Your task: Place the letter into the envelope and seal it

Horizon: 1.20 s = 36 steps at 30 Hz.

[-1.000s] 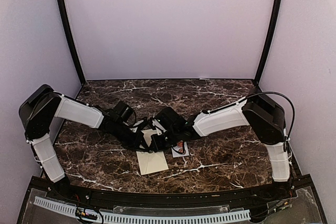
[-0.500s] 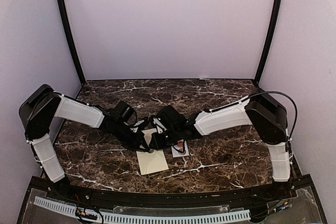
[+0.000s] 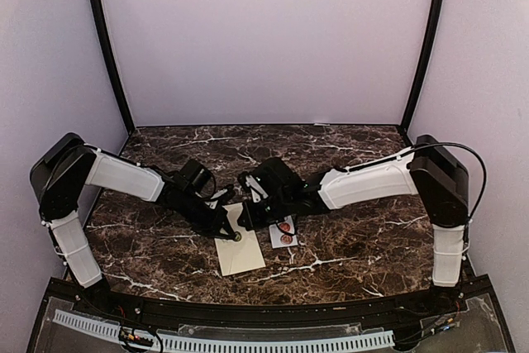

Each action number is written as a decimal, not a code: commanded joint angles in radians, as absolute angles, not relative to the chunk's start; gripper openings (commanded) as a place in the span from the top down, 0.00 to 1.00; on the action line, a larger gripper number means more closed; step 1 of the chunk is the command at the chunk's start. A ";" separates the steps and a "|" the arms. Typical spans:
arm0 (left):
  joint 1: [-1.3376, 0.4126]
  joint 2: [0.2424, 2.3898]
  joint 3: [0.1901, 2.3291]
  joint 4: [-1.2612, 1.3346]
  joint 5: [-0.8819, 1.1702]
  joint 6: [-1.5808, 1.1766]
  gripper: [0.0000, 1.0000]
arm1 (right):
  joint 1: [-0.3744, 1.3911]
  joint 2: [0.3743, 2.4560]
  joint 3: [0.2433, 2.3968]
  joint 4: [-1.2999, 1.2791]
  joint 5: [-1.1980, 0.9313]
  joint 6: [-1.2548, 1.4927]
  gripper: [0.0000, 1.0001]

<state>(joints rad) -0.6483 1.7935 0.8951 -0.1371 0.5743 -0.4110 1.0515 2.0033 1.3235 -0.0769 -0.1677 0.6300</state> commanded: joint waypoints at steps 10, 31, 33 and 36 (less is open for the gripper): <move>-0.653 1.821 0.878 -0.225 0.482 -0.392 0.95 | 1.056 2.090 1.342 -0.005 -0.243 0.653 1.00; -0.653 1.824 0.880 -0.231 0.482 -0.385 0.96 | 1.050 2.162 1.353 -0.079 -0.161 0.705 1.00; -0.653 1.824 0.880 -0.232 0.482 -0.385 0.96 | 1.051 2.161 1.338 -0.079 -0.164 0.719 1.00; -0.653 1.824 0.881 -0.233 0.480 -0.384 0.97 | 1.050 2.152 1.322 -0.087 -0.159 0.733 1.00</move>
<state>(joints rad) -0.6483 1.7935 0.8955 -0.1394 0.5697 -0.4034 1.0512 2.1376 1.3552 -0.0387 -0.1997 0.6979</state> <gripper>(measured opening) 0.035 0.002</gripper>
